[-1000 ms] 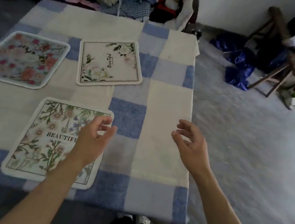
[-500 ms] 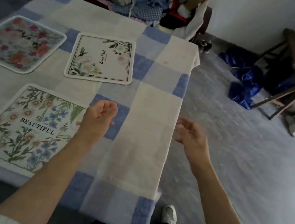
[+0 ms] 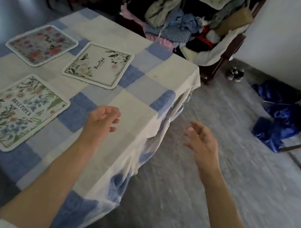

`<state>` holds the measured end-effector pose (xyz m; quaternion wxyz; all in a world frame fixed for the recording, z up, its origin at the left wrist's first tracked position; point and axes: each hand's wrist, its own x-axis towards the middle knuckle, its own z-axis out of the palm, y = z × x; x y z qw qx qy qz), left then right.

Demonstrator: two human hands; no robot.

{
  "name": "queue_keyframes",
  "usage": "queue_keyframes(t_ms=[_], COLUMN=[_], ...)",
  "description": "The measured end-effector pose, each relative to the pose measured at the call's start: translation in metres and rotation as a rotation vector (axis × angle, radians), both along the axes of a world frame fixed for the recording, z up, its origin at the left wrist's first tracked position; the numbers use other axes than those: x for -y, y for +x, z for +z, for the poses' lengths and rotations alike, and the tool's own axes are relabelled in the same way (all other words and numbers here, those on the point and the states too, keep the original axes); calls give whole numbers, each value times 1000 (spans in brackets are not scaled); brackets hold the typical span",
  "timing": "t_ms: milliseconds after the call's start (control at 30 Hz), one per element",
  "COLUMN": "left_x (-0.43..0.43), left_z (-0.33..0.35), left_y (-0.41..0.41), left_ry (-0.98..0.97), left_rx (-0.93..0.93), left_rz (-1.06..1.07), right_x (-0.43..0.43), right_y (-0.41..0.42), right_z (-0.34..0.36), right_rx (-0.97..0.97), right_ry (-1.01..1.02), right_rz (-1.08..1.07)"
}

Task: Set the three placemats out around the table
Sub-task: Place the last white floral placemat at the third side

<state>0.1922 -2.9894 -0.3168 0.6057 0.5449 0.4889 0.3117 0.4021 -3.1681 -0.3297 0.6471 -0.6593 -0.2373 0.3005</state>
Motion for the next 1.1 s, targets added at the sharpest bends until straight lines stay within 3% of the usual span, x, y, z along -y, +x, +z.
queue_keyframes(t_ms=[300,700,1100], left_x=[-20,-130,-182], left_z=[5,-6,-15], left_y=[63,152,208], left_ry=[44,-59,13], left_rx=[42,139,-73], left_rz=[155,388,705], right_x=[-52,-203,-345], right_y=[68,174,260], right_z=[-9,16,-2], right_rx=[15,189,137], right_ry=[-71,-132,-96], right_rz=[106,327,627])
